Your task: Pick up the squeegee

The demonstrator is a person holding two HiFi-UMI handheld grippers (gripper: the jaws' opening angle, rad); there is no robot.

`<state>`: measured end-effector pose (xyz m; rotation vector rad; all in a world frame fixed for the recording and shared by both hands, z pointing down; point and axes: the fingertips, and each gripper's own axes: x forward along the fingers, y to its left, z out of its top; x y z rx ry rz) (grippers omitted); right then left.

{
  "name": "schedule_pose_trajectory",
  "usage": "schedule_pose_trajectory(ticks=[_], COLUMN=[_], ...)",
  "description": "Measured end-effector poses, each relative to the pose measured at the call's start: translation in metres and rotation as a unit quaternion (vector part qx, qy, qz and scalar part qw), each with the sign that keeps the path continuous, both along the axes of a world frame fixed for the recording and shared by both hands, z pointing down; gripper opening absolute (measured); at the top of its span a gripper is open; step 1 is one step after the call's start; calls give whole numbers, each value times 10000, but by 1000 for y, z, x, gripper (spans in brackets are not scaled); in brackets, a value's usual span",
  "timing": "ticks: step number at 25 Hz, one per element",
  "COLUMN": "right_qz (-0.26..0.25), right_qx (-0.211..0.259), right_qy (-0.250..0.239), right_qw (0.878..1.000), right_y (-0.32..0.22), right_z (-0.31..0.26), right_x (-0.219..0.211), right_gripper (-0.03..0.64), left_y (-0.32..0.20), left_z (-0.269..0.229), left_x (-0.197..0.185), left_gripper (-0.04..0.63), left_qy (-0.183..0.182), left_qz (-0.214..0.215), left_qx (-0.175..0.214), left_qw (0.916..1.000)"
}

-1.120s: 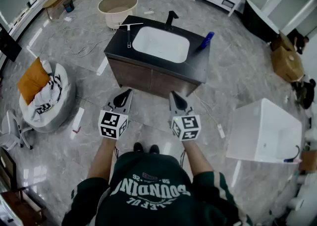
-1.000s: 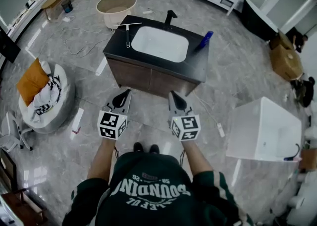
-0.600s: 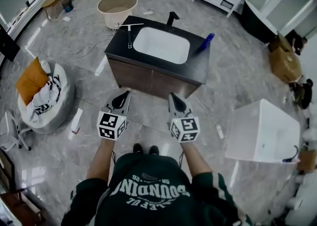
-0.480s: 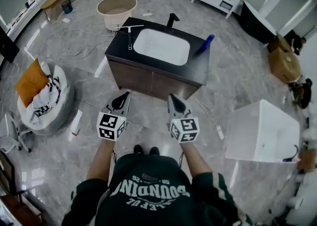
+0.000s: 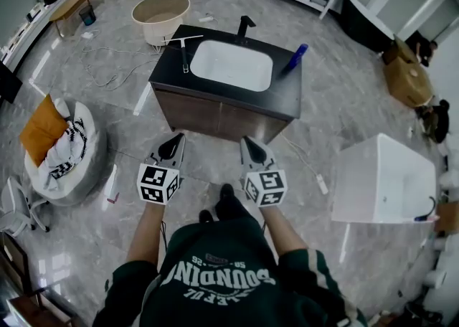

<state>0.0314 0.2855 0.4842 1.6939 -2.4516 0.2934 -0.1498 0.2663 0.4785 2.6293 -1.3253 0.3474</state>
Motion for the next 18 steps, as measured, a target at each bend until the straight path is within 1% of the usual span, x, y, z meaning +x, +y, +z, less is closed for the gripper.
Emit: schedule_pose_trajectory(ticks=[5,10,13,18], right_qz=[67,144,180,203], right_qx=[19,-21,-26,-83], right_qy=[49,20,-24,-57], right_qw=[10000,9999,9998,9997], right_y=[-11,-33,-57,-104], right_z=[3,9,10,15], right_x=[1,9,13,21], right_gripper=[2,2,2,2], left_y=[-17,-38,-59,-103], left_z=[3,10,12,23], left_x=[1,10,15,22], left_gripper=[2,2,2,2], left_qy=[-4,-22,-41,-69], left_qz=[72,166,217,245], left_qx=[13,-23,-30,-146], left_qw=[10000,9999,9998,9996])
